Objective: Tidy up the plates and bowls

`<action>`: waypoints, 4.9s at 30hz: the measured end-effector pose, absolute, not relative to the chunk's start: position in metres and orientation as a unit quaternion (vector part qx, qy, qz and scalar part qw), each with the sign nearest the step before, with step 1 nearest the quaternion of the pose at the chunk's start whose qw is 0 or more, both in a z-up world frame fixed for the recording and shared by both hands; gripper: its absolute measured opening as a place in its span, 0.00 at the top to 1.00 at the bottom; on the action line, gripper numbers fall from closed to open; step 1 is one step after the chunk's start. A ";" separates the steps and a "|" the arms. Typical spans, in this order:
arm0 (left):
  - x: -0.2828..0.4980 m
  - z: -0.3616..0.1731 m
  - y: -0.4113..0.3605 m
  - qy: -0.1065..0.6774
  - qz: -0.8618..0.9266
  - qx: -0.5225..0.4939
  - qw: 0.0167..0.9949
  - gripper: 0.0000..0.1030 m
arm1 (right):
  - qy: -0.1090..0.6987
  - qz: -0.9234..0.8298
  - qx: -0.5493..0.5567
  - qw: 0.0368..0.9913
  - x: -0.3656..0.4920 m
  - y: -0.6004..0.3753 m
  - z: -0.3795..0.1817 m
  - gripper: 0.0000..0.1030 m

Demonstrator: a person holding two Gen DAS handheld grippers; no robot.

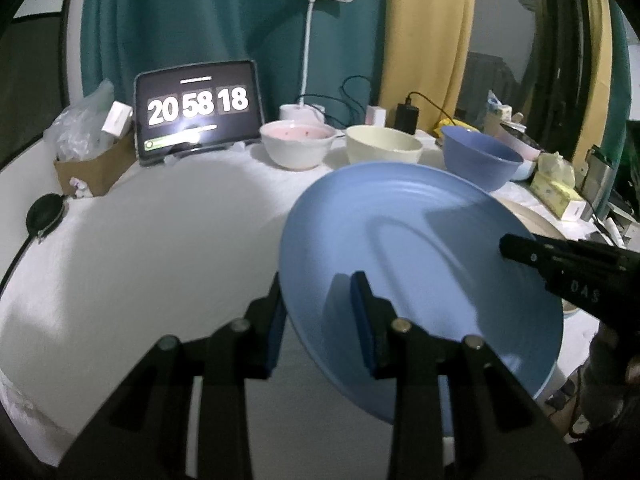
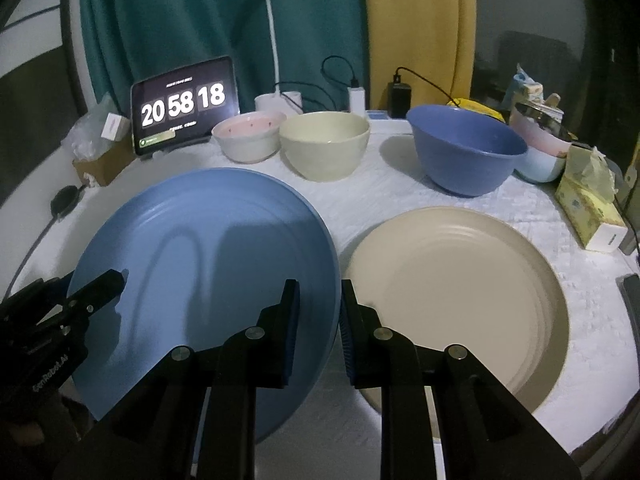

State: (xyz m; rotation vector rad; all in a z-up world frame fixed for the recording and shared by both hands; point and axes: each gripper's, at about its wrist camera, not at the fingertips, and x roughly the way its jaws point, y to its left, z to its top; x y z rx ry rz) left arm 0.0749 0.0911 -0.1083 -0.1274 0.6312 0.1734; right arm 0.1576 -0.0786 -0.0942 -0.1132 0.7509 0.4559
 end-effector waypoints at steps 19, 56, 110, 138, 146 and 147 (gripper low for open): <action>0.101 -0.102 0.041 0.314 0.037 -0.054 0.947 0.71 | 0.351 0.186 -0.005 0.918 0.162 -0.142 -0.092 0.80; 0.168 -0.113 -0.032 0.323 -0.030 -0.008 0.946 0.78 | 0.348 0.104 0.050 0.931 0.185 -0.232 -0.110 0.81; 0.206 -0.144 -0.028 0.416 -0.063 -0.083 0.903 0.54 | 0.375 0.073 0.078 0.921 0.204 -0.259 -0.131 0.57; 0.199 -0.144 -0.031 0.415 -0.101 -0.114 0.897 0.54 | 0.395 0.121 0.155 0.897 0.205 -0.254 -0.143 0.53; 0.190 -0.134 -0.017 0.401 -0.094 -0.118 0.904 0.54 | 0.388 0.127 0.143 0.902 0.200 -0.240 -0.129 0.53; 0.188 -0.132 -0.015 0.398 -0.093 -0.119 0.905 0.54 | 0.386 0.128 0.142 0.902 0.199 -0.238 -0.127 0.53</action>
